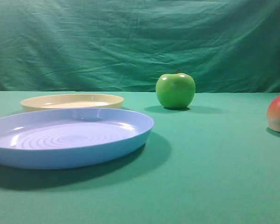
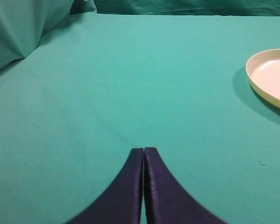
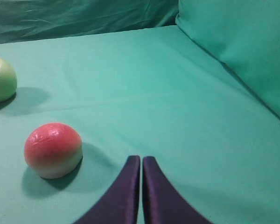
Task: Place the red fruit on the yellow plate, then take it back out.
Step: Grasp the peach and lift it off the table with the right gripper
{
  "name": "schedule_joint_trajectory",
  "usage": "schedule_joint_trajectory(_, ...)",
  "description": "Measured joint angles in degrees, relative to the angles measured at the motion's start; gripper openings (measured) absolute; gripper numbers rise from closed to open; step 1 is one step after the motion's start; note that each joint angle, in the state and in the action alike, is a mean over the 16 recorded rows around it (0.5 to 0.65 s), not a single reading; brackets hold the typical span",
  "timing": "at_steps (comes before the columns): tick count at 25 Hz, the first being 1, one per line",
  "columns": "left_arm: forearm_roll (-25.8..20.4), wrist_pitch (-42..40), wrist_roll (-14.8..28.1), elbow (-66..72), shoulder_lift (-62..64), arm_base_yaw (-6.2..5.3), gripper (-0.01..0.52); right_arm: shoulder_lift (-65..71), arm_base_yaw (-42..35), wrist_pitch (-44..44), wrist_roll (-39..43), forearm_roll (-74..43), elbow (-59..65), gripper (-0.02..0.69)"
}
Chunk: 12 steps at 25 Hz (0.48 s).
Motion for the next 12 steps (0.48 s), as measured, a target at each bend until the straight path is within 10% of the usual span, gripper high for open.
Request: schedule_joint_trajectory(12,0.00,0.00,0.00,0.00,0.00,0.00,0.000,0.00,0.00,0.00,0.00,0.00,0.00,0.000)
